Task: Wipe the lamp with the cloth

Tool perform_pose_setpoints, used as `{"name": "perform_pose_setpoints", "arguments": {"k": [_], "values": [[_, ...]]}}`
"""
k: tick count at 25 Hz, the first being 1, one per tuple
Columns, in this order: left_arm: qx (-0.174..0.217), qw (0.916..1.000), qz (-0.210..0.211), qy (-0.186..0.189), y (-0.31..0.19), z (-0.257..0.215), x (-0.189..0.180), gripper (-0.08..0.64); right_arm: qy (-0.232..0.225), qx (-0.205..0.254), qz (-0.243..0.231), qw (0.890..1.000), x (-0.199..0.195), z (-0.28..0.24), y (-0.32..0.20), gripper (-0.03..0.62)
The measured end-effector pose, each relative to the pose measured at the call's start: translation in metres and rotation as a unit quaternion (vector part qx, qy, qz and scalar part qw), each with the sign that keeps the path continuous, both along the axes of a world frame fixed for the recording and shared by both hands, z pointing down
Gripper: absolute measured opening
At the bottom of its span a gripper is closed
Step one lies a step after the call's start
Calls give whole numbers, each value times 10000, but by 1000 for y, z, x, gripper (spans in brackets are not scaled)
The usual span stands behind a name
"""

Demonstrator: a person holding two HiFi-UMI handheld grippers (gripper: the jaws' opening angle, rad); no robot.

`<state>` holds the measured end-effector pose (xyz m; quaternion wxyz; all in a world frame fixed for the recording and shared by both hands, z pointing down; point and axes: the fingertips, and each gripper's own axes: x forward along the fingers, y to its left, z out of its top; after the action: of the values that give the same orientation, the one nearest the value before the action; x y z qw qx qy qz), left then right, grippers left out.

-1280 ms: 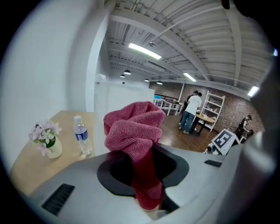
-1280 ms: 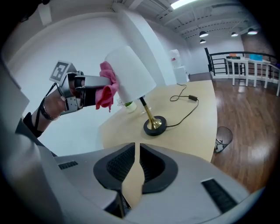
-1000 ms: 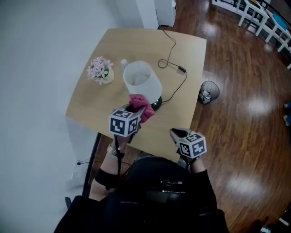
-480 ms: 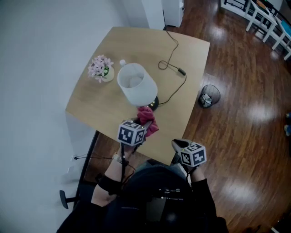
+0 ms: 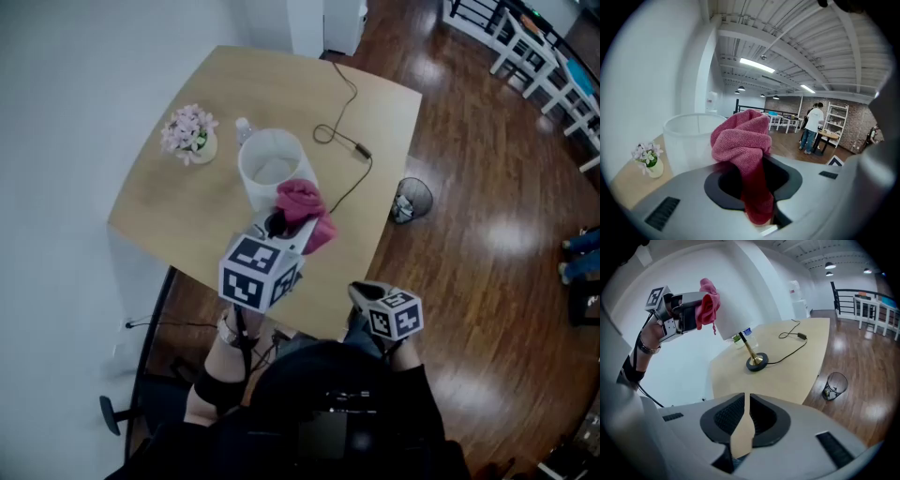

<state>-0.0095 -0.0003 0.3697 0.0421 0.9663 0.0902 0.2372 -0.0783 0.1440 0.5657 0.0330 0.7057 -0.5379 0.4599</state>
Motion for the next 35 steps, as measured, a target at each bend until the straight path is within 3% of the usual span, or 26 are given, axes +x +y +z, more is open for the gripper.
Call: {"name": "perform_pose_setpoints", "arguments": {"k": [4,8,16,25,30,35], "values": [[-82,9985,-536,13,-10,-1,17,103,-143,55,-392,9991,18,5,-8,40],[-267,9922,-1171,-318,-17,28,26,103,-287,75,-873,9957,41,12,-6,40],[-461,9702,-2130,-1063,-12,95,37,103,-545,168,-1681,9841,88,27,10,40],[-759,9459,-2831,-1393,-7,146,43,103,-570,-19,-2469,9674,116,43,23,40],[-1116,9474,-2665,-1377,11,159,40,103,-511,-67,-2343,9708,112,37,19,40],[-1414,9584,-2426,-508,43,112,60,103,-179,-130,-2456,9691,123,20,16,40]]}}
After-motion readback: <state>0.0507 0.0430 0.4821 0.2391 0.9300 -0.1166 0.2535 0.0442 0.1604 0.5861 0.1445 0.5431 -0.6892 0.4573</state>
